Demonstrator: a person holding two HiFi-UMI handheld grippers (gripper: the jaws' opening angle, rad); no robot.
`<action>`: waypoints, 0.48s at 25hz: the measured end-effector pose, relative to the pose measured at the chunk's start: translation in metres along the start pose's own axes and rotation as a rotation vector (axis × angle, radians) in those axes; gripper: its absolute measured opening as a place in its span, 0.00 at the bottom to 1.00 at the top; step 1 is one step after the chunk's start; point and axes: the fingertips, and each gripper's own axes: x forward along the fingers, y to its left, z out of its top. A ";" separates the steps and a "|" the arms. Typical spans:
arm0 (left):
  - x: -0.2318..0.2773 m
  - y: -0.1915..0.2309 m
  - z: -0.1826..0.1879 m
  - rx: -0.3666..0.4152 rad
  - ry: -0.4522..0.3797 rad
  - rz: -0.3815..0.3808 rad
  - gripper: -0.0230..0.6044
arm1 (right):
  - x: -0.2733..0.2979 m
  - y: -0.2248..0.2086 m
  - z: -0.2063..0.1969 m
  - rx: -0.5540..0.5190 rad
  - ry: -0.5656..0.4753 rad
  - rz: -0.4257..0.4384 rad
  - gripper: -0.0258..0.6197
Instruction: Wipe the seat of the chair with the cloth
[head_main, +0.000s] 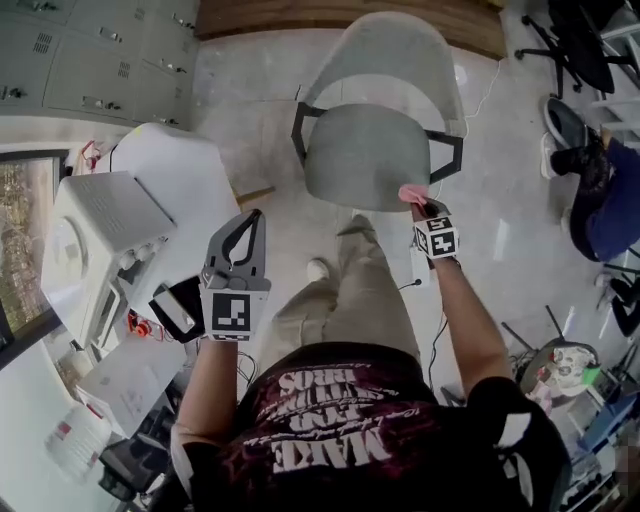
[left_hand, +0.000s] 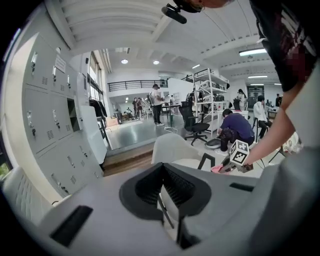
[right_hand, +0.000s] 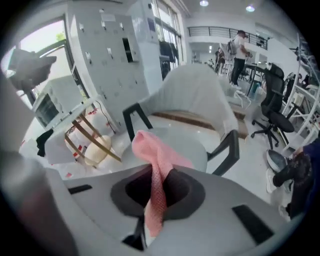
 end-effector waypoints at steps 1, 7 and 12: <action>-0.005 -0.001 0.007 0.007 -0.015 0.000 0.04 | -0.022 0.006 0.016 -0.004 -0.055 0.000 0.09; -0.036 0.000 0.054 -0.014 -0.133 -0.013 0.04 | -0.140 0.037 0.091 -0.032 -0.325 -0.038 0.09; -0.065 0.007 0.085 0.000 -0.198 0.002 0.04 | -0.220 0.061 0.130 -0.043 -0.487 -0.080 0.08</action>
